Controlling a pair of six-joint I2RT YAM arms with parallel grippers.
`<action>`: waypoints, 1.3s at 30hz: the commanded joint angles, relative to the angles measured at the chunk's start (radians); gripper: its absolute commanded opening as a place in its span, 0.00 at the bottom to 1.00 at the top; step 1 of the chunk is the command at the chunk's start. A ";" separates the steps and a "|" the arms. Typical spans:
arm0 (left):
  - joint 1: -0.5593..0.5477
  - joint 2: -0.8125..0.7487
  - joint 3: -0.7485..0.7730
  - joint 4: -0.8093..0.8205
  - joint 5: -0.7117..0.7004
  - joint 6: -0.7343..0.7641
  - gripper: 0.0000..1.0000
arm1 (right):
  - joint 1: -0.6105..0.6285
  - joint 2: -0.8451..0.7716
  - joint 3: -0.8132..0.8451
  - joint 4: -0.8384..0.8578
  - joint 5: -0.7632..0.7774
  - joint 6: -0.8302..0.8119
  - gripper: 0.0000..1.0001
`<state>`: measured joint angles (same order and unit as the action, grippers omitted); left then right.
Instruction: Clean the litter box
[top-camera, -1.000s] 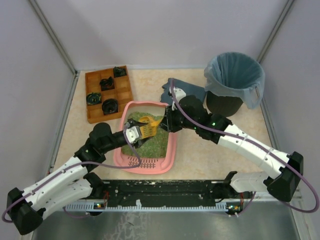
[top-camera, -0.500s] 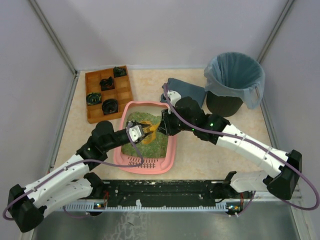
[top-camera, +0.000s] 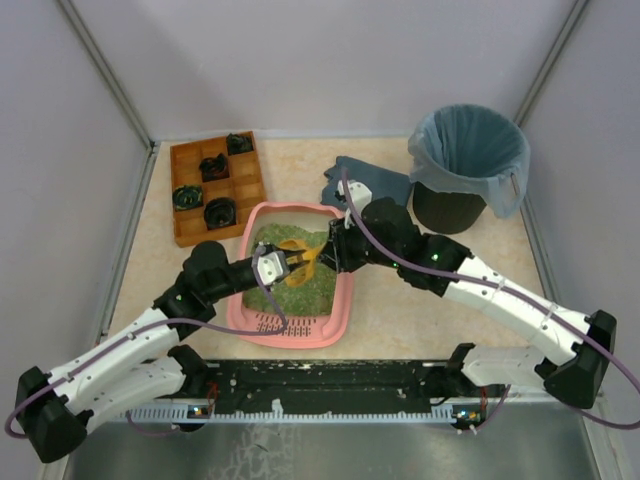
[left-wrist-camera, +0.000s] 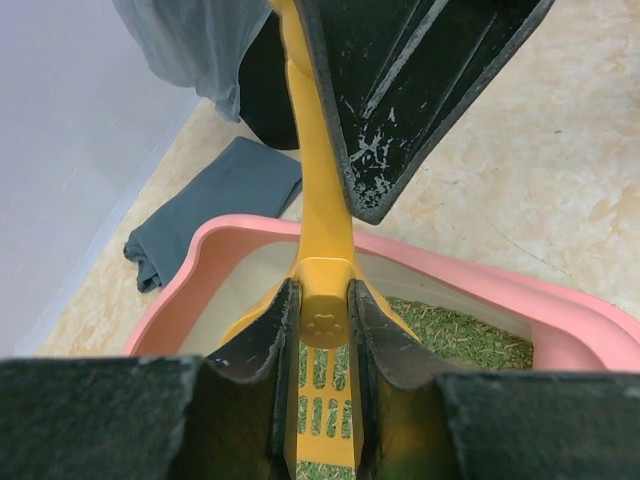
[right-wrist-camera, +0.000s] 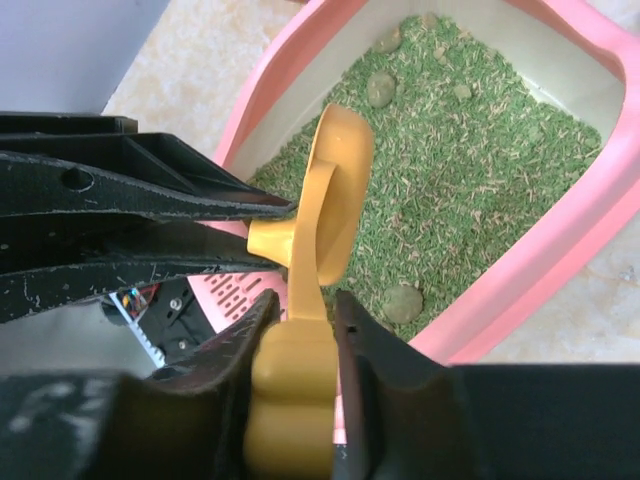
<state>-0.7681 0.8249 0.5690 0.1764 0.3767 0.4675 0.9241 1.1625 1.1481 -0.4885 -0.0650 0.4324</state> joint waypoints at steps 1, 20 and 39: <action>0.000 0.005 0.014 -0.012 0.003 -0.030 0.00 | 0.011 -0.094 -0.036 0.170 0.069 0.065 0.40; 0.000 0.013 0.011 0.018 0.025 -0.076 0.00 | 0.012 -0.054 -0.154 0.400 0.065 0.164 0.36; 0.009 -0.066 0.094 -0.218 -0.629 -0.455 0.76 | 0.012 -0.131 -0.172 0.311 0.239 0.129 0.00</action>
<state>-0.7681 0.7677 0.5793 0.1123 0.0856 0.2188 0.9276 1.1042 0.9855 -0.2138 0.1089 0.5762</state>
